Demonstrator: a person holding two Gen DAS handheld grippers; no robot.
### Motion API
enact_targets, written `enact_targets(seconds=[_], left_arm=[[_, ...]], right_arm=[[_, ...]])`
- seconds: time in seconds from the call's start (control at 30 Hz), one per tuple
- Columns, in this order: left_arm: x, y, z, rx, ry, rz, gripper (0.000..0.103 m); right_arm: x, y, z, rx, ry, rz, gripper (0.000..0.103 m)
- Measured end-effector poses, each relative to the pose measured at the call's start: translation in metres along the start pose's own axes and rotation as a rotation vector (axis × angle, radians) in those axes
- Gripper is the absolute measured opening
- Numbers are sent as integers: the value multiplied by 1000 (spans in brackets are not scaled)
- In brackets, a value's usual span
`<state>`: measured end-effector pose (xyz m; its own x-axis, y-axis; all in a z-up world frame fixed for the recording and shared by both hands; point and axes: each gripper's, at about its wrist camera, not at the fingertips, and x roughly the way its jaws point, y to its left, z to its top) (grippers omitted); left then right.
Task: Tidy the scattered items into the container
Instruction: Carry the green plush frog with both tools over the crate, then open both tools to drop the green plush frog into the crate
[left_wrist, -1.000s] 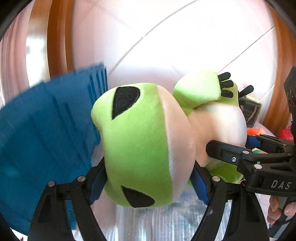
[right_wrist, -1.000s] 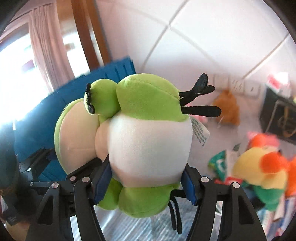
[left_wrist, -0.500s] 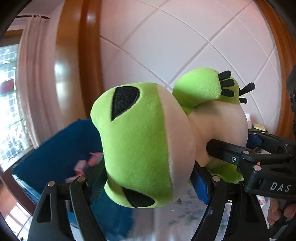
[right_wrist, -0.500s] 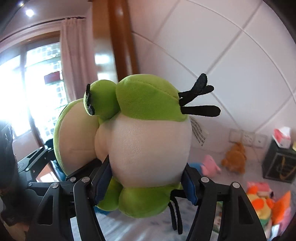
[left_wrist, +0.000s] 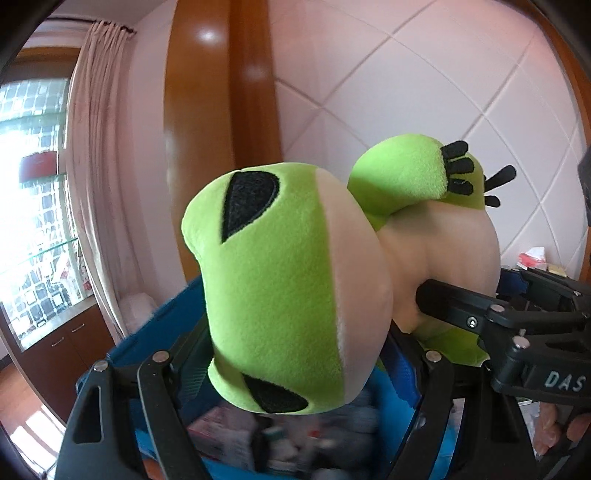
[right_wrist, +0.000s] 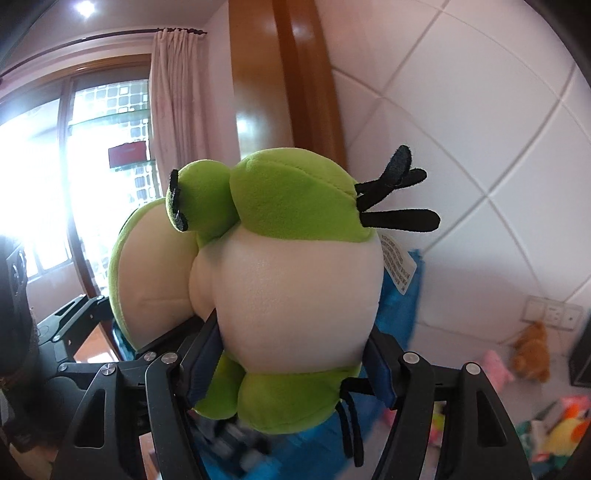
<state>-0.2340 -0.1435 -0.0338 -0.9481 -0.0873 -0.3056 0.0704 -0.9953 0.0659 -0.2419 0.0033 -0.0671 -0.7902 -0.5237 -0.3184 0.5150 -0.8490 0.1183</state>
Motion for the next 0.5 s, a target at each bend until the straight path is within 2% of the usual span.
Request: enact_targets(seconds=[0.27, 0.4, 0.5], left_arm=[[56, 64, 0, -26, 52, -38, 82], [81, 74, 5, -40, 81, -52, 85], [93, 71, 12, -24, 92, -46, 86]], right_arm=[[76, 45, 14, 37, 48, -83, 72], [99, 47, 23, 57, 35, -149, 80], [108, 44, 34, 77, 17, -208, 81]])
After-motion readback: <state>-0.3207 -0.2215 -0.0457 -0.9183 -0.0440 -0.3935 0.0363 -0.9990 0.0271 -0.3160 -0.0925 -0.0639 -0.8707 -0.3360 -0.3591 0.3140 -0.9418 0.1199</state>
